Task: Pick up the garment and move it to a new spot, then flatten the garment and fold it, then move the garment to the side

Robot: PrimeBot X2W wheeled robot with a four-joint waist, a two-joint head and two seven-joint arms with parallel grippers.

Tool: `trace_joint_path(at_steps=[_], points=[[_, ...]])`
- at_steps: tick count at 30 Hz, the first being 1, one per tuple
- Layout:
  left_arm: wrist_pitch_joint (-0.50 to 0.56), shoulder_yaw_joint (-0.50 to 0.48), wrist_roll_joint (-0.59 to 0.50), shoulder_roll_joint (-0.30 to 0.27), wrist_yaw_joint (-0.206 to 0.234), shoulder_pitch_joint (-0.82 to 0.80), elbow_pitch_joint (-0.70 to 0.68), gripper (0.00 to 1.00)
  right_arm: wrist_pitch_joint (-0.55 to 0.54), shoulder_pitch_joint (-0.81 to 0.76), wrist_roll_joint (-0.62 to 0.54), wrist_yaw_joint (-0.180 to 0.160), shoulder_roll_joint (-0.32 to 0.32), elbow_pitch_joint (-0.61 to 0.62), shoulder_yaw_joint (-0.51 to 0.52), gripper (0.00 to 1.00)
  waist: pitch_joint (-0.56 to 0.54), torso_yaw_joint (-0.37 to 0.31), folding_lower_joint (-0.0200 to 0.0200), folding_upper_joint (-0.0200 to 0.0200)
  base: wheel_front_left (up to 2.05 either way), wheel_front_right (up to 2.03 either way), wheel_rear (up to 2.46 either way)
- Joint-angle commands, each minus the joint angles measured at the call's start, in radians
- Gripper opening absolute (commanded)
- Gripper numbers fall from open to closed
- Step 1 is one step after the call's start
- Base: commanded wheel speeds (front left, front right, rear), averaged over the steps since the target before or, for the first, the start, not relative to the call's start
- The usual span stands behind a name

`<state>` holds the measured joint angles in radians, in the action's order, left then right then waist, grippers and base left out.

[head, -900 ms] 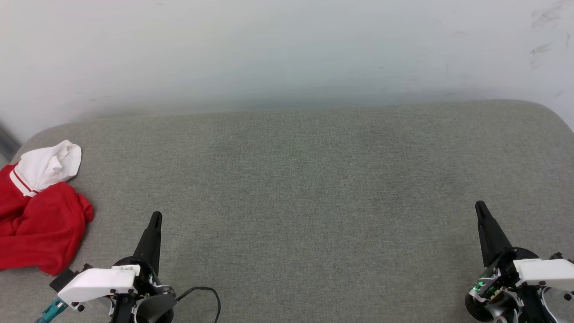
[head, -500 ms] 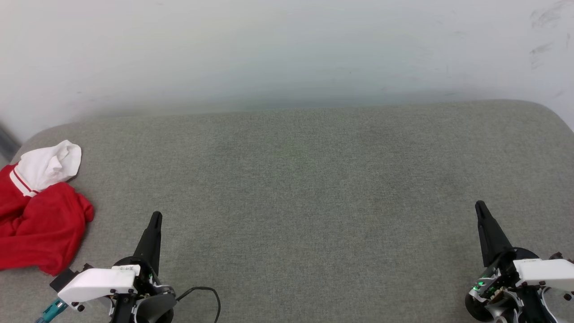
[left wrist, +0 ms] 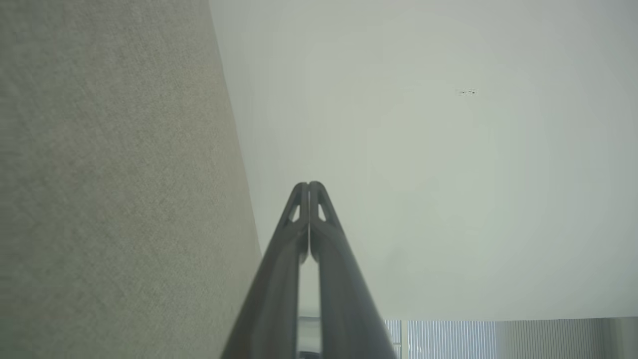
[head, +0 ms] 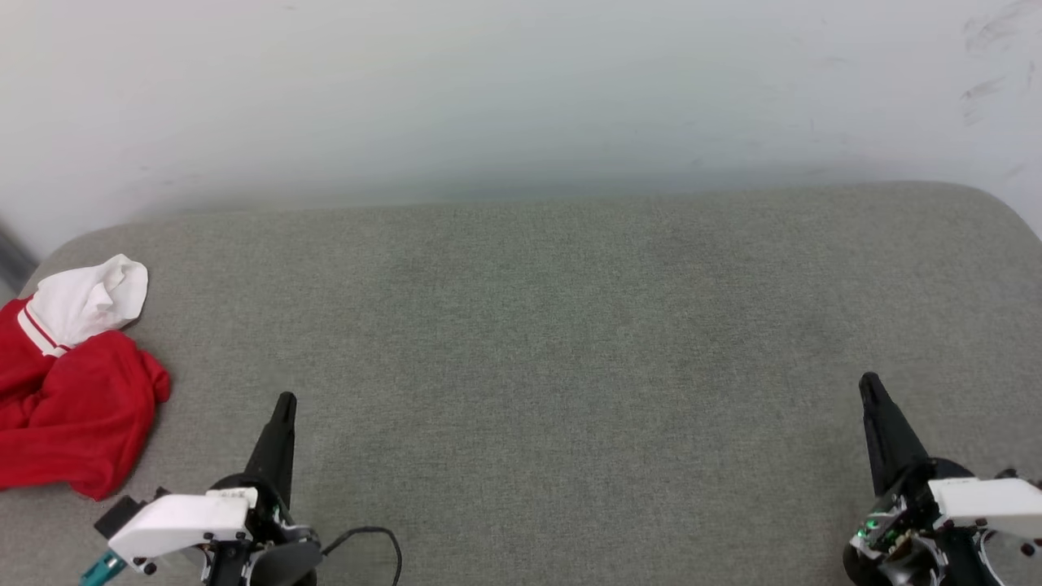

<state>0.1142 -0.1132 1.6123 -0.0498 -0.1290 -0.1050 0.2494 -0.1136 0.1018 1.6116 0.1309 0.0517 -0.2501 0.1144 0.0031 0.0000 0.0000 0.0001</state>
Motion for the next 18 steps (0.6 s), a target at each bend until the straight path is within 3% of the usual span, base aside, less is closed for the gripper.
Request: trace_joint_path(at_steps=[1, 18], points=[[0.000, 0.001, -0.001, 0.001, 0.000, 0.002, 0.002, 1.00, 0.001, -0.003, -0.001, 0.000, 0.000, -0.003, -0.001, 1.00, 0.000, 0.000, 0.0000, -0.0001, 0.00, 0.00, 0.00], [-0.052, 0.070, 0.000, 0.002, 0.000, 0.024, -0.068, 1.00, 0.075, -0.036, -0.037, 0.000, 0.005, 0.045, -0.051, 1.00, 0.001, 0.003, 0.0000, -0.0001, 0.00, 0.00, 0.00]])
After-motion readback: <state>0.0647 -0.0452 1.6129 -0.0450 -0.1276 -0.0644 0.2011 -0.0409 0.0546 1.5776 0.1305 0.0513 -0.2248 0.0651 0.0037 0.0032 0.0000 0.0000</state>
